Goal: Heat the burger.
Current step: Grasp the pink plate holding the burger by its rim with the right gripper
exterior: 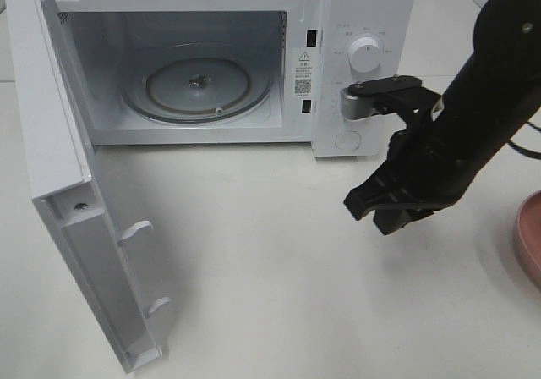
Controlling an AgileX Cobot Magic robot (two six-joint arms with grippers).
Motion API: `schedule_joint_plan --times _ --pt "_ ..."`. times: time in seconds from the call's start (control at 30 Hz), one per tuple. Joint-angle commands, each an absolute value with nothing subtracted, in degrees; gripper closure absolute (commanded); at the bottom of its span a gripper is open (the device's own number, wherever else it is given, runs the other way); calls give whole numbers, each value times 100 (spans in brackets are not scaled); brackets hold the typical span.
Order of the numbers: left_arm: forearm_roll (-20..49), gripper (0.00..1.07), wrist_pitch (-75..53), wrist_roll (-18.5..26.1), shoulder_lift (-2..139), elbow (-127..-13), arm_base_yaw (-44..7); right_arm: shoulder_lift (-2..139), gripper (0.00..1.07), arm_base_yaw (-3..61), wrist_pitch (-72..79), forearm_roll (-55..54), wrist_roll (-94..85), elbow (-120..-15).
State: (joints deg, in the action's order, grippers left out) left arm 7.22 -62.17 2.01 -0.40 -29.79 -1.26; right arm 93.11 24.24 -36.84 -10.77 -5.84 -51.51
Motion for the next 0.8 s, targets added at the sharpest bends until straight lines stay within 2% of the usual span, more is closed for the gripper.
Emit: schedule_joint_plan --times 0.03,0.1,0.13,0.17,0.2,0.23,0.27,0.3,0.33,0.37,0.4,0.5,0.73,0.8 --pt "710 9 -6136 178 -126 -2968 -115 8973 91 2097 -3971 -498 138 -5151" --pt "710 9 -6136 178 -126 -2968 -115 8904 87 2017 -3999 -378 241 -5151" --pt "710 9 -6136 178 -126 -2968 -115 8755 75 1874 -4079 -178 332 -5151" --pt "710 9 -6136 178 -126 -2968 -115 8703 69 1822 -4137 -103 344 -5151" --pt "710 9 -6136 178 -126 -2968 -115 8703 69 1822 -4137 -103 344 -5151" --pt "710 9 -6136 178 -126 -2968 -115 8600 50 1730 -4251 120 344 -5151" --pt "710 9 -6136 178 -126 -2968 -115 8600 50 1730 -4251 120 344 -5151" --pt "710 9 -6136 178 -126 -2968 -115 8554 41 1690 -4343 241 344 -5151" --pt "710 9 -6136 178 -126 -2968 -115 8520 25 1616 -4538 481 395 -5151" --pt "710 9 -6136 178 -126 -2968 -115 8520 25 1616 -4538 481 395 -5151" --pt "710 9 -6136 178 -126 -2968 -115 8514 12 1553 -4675 739 636 -5088" --pt "710 9 -6136 178 -126 -2968 -115 8514 4 1541 -4727 1008 871 -4876" --pt "710 9 -6136 178 -126 -2968 -115 8514 6 1507 -4612 1043 1043 -4354" --pt "710 9 -6136 178 -126 -2968 -115 8514 7 1272 -4555 997 1066 -4183"
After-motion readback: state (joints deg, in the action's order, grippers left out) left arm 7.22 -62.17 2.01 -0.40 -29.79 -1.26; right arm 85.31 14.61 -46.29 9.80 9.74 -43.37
